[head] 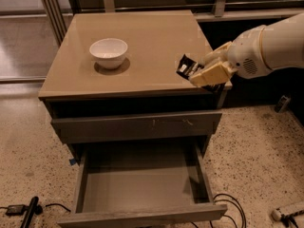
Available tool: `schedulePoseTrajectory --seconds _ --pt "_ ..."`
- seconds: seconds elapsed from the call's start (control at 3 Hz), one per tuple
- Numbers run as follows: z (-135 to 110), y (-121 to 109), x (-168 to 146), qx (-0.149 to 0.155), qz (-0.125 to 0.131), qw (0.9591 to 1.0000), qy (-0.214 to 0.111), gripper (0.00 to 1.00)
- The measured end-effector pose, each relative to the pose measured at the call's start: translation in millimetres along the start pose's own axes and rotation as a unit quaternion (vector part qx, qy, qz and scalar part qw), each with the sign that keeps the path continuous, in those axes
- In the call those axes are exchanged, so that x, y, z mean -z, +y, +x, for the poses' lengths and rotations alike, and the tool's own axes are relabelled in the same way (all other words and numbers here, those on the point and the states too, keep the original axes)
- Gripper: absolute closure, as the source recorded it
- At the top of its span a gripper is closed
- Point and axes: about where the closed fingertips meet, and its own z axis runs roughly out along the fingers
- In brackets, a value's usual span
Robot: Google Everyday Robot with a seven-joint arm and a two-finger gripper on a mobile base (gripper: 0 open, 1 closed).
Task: Place rxbar chocolate into middle drawer
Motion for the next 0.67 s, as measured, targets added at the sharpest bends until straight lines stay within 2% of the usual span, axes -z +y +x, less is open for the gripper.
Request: schedulePoseTrajectory --seconds 0.33,0.67 --pt "34.6 36.8 -20.9 -0.027 -0.033 0.9991 0.006 1.0" --pt "77.3 54.3 -53.9 -0.06 -0.058 0.9962 0.026 1.0"
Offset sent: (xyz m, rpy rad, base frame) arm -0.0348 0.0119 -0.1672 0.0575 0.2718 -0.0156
